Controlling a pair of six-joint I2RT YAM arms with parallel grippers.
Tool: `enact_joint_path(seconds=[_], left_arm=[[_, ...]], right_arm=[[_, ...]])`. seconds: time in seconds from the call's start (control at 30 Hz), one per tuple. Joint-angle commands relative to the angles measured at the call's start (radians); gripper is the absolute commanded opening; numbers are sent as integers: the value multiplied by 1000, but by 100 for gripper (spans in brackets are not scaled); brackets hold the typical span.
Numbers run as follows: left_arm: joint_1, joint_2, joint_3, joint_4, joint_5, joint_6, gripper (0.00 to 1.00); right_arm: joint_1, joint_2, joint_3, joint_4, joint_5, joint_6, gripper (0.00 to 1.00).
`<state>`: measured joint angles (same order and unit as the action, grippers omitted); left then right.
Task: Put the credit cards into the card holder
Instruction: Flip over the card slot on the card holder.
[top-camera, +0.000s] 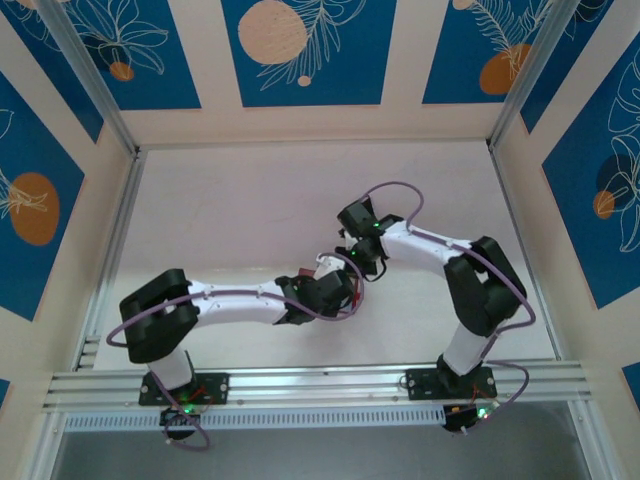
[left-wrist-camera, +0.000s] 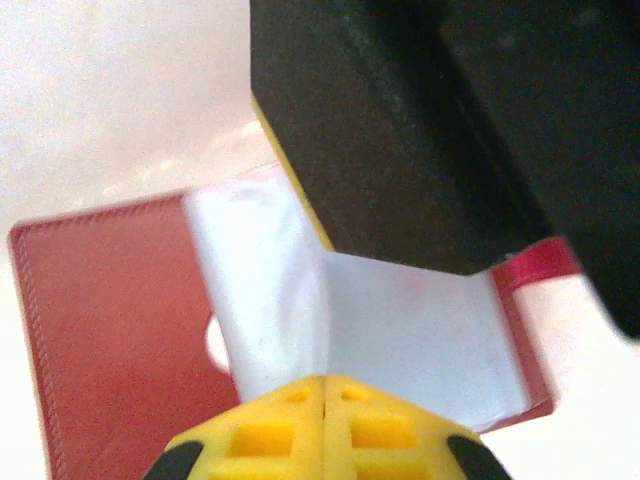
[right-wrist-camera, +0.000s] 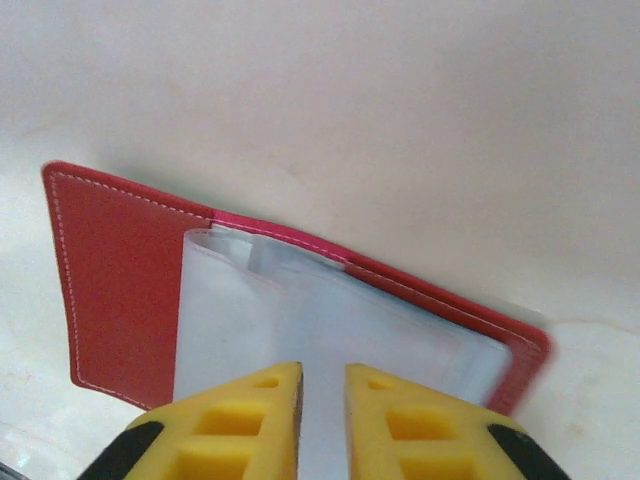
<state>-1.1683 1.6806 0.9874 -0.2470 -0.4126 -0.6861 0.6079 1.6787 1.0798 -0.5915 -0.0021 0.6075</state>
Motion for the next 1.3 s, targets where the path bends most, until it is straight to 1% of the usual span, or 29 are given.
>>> enact_joint_path(seconds=[0.0,0.2,0.27,0.33,0.53,0.67,0.73,0.8,0.83,0.93,1.07,1.27], left_arm=[[-2,34,-38,-111,59,-50,0],[-1,39,-41,-95,82,-106,0],[1,48,-36,-92,93,-107,0],[1,51,-42,-78,104,-100,0],[-3,50,-68,-12,143,-80,0],[-1,33,-73,-23,122,-109,0],[-1,13,-84,-13,108,-124,0],[-1,-3,-94,-7,86,-141,0],[-1,-9,-98,0,77,-145,0],[-1,-24,-113,14,66,-156,0],[-1,-59,-145,47,61,-158,0],[-2,-101,-169,38,34,-170,0]], right_arm=[[-13,-142,-10,-27,-20,-4,22],[0,-211,-106,-6,2,42,20],[-13,-240,-141,15,-7,54,21],[-33,-262,-163,41,-50,54,28],[-45,-222,-107,16,-53,41,29],[-45,-194,-84,22,-62,44,24],[-35,-188,-92,40,-76,55,19],[-11,-172,-98,52,-70,66,10],[0,-164,-101,57,-64,71,7],[25,-124,-114,79,-57,90,2],[55,-58,-116,96,-42,101,0],[77,38,-112,123,-24,122,0]])
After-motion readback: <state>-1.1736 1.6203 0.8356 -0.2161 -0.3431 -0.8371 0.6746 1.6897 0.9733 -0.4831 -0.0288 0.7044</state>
